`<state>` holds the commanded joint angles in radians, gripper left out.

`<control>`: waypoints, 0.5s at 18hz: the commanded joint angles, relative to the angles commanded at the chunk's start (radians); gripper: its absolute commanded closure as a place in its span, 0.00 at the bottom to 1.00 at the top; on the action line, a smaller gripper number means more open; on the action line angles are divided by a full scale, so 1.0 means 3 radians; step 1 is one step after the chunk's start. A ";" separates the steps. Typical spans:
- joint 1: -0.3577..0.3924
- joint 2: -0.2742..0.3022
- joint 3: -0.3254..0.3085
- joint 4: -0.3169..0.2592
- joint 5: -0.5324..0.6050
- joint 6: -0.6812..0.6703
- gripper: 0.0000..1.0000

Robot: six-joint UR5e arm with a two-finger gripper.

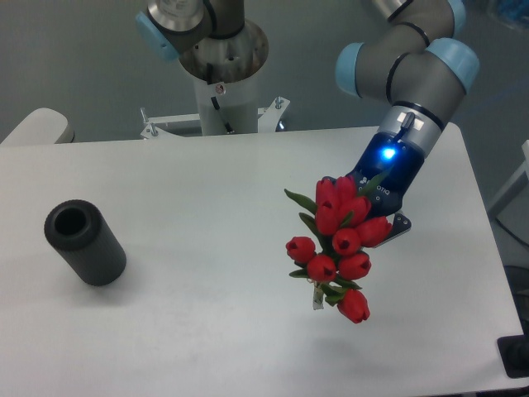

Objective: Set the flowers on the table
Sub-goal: 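Hold the red tulip bouquet and move it toward the table center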

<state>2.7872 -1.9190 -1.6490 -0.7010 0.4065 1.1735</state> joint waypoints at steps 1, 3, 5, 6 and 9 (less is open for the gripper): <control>-0.0005 0.0005 -0.0025 0.0000 0.0005 0.0020 0.73; -0.0005 0.0010 -0.0036 0.0000 0.0005 0.0061 0.73; -0.0005 0.0010 -0.0046 -0.0005 0.0005 0.0066 0.73; 0.0000 0.0015 -0.0071 -0.0005 0.0005 0.0082 0.73; 0.0015 0.0036 -0.0087 0.0000 0.0086 0.0148 0.73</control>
<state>2.7918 -1.9083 -1.6751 -0.7010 0.4324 1.2179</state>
